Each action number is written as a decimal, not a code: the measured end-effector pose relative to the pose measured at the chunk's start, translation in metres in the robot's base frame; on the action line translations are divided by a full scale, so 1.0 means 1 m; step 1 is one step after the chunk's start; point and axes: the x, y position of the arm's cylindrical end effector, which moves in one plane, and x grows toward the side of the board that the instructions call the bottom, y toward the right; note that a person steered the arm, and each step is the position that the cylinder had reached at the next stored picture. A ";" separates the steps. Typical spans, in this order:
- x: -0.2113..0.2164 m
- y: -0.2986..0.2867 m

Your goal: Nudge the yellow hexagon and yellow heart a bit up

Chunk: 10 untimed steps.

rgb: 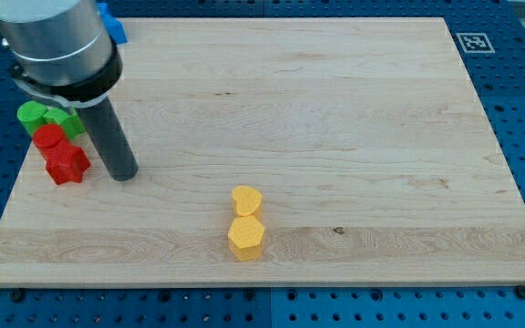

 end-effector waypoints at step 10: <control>0.124 0.170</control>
